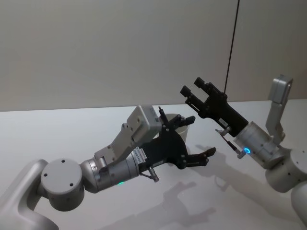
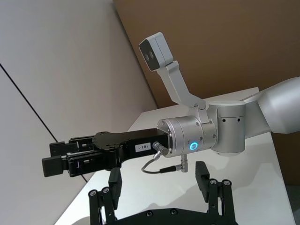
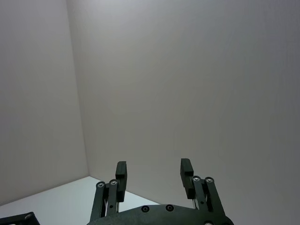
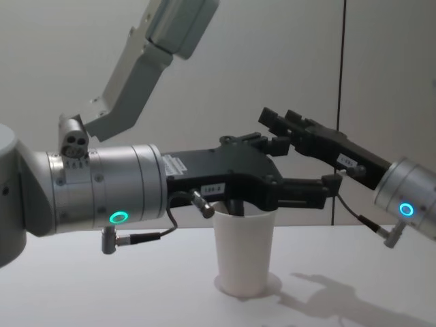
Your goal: Place the pen into the pen holder.
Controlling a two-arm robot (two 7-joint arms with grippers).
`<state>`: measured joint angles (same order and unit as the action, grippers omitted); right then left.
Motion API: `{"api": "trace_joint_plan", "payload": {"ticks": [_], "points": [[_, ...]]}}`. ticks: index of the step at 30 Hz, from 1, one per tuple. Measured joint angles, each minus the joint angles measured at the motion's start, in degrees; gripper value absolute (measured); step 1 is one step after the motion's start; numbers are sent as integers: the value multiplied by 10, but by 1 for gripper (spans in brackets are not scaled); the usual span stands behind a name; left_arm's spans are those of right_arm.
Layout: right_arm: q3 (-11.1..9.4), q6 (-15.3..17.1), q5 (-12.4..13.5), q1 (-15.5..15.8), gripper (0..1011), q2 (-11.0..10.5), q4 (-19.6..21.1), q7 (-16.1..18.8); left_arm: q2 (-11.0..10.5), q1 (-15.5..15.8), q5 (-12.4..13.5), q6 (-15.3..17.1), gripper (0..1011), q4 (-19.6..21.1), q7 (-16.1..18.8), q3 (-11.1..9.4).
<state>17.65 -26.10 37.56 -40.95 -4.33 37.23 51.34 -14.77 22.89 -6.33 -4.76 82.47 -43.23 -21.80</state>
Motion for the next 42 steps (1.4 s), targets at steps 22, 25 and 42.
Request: {"api": "trace_joint_plan", "payload": {"ticks": [22,25,42], "points": [[-10,24,-14,38,1001,-20,72,-25,0,0,0,0,1004,0,0,0],[-12,30,-17,46,1001,-24,86,-30,0,0,0,0,1004,0,0,0],[-16,45,-24,67,1001,-36,126,-42,0,0,0,0,1004,0,0,0]]}}
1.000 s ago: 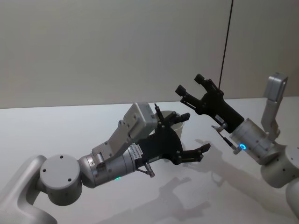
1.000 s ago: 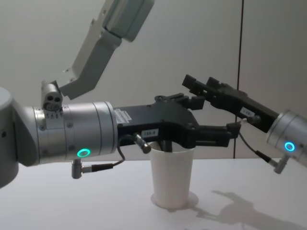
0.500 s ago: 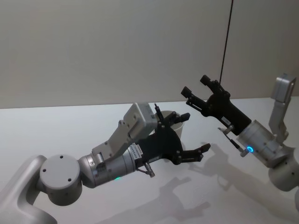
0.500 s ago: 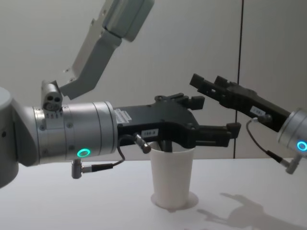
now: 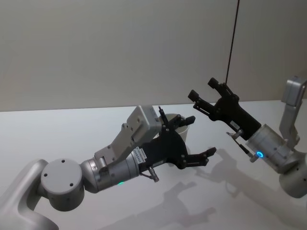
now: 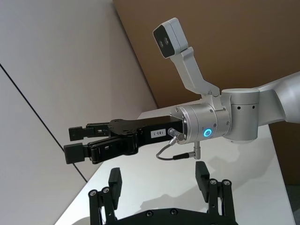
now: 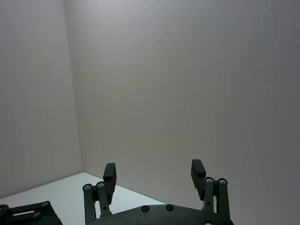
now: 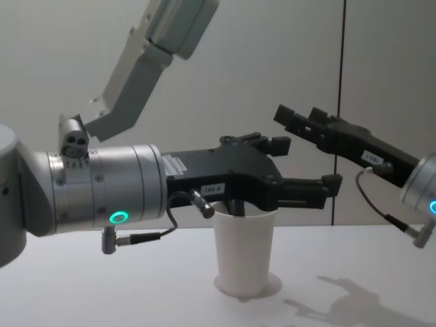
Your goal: Place the pen into the pen holder.
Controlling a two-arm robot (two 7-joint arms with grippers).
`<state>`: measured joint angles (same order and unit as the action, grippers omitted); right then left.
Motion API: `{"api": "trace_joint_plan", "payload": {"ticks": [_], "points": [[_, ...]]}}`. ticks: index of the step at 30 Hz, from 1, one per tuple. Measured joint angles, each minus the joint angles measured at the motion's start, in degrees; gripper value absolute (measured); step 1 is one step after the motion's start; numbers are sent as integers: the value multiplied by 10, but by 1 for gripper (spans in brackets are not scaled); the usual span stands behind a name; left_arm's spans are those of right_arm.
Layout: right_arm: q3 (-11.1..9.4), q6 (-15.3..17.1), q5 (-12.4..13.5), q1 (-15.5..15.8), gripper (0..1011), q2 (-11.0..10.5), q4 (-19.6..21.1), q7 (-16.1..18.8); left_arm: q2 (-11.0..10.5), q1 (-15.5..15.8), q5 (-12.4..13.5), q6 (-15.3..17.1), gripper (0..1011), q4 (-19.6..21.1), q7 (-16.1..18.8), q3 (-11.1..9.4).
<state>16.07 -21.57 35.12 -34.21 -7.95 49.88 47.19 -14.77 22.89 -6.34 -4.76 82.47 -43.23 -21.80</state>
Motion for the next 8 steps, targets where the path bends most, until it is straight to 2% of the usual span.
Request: {"api": "trace_joint_plan", "payload": {"ticks": [8], "points": [[-1,2,-1,4,1001,-2,7,-2,0,0,0,0,1004,0,0,0]]}}
